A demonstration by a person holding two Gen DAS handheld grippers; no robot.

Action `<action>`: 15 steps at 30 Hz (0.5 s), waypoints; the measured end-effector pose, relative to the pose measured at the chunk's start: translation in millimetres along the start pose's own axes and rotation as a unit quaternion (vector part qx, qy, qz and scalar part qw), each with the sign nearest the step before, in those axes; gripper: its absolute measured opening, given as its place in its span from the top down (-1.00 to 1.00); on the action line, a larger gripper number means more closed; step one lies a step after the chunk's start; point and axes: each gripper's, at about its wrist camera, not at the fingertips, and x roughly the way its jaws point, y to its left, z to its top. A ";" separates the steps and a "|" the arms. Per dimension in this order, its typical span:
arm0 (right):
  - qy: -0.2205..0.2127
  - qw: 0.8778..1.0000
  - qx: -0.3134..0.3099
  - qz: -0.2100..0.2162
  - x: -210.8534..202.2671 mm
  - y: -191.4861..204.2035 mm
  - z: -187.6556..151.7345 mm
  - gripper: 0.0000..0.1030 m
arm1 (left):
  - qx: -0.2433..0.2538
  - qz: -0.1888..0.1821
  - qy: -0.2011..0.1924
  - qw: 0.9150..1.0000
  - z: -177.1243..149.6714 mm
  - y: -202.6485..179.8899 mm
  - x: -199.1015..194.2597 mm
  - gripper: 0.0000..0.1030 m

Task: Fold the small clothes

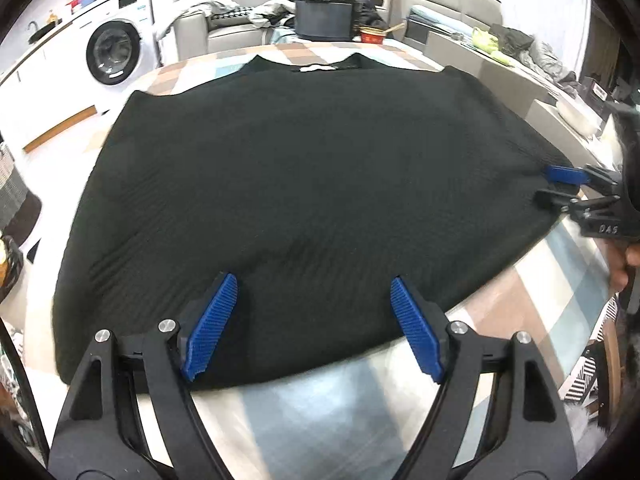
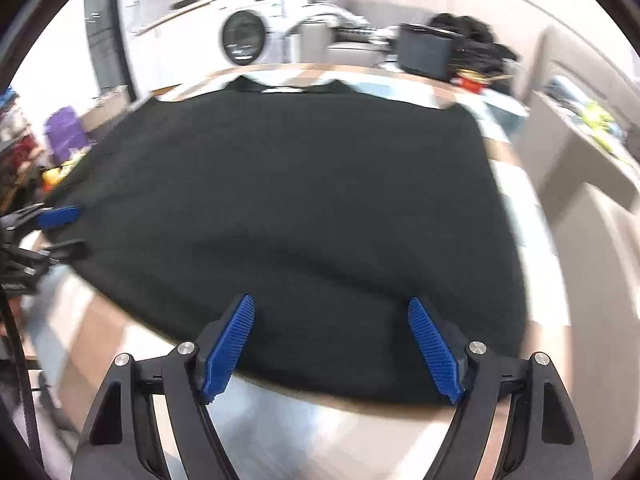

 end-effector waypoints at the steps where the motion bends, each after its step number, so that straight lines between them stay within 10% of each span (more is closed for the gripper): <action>1: -0.002 1.000 -0.002 -0.009 -4.3 -6.8 -4.0 -0.56 | -0.003 -0.001 -0.001 1.000 -3.2 3.8 -2.6 -0.50; 15: -0.017 1.000 0.024 -0.010 -26.0 -16.0 2.7 -0.57 | -0.056 -0.020 -0.016 0.998 6.3 25.0 -22.8 -0.52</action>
